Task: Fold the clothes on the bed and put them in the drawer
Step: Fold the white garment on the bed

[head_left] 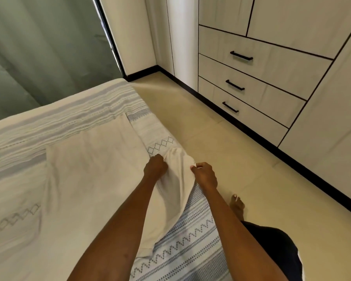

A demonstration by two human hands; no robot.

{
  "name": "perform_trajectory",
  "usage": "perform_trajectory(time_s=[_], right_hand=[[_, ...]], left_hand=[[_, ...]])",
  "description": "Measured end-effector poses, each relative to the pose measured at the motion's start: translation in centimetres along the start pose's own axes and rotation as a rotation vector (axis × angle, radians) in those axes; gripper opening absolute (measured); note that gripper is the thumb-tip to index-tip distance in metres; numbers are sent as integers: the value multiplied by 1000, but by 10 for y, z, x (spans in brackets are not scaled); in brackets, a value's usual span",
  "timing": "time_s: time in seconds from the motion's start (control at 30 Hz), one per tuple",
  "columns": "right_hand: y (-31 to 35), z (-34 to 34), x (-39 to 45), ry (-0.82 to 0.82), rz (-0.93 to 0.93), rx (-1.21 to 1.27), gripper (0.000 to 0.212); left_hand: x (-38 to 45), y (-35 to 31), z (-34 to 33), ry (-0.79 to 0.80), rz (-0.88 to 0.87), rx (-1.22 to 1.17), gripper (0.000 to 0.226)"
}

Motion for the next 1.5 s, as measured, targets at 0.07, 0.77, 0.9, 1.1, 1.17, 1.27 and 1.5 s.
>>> perform_trajectory(time_s=[0.07,0.77,0.9,1.1,1.17,1.27,1.5], right_hand=[[-5,2,0,-64,-2,123,26],[-22,-18,-72,-33,734,-418,42],[-49,-61,-83,95,933,-811,66],[-45,-66,-87,-73,836,-823,59],[-22,-68,-88,-104,834,-754,44],[14,-78,-73,-112,884,-659,33],[93,-136,-13,155,870,-788,51]], left_hand=[[2,-9,2,-17,-51,-51,29],[-68,29,-15,-425,-474,225,33],[-78,59,-22,-290,-212,344,60],[-75,84,-10,-154,-172,334,77],[-72,90,0,-199,-181,243,60],[-58,97,14,-214,-171,184,42],[-8,137,56,-311,-180,180,40]])
Point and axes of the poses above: each hand's wrist, its own x-axis towards the middle knuckle, its own z-axis out of the back of the hand, y = z × x, the point moved 2 cm from there along x, towards the middle knuckle, and after that the axes turned 4 degrees about -x, right-handed, at the moved point
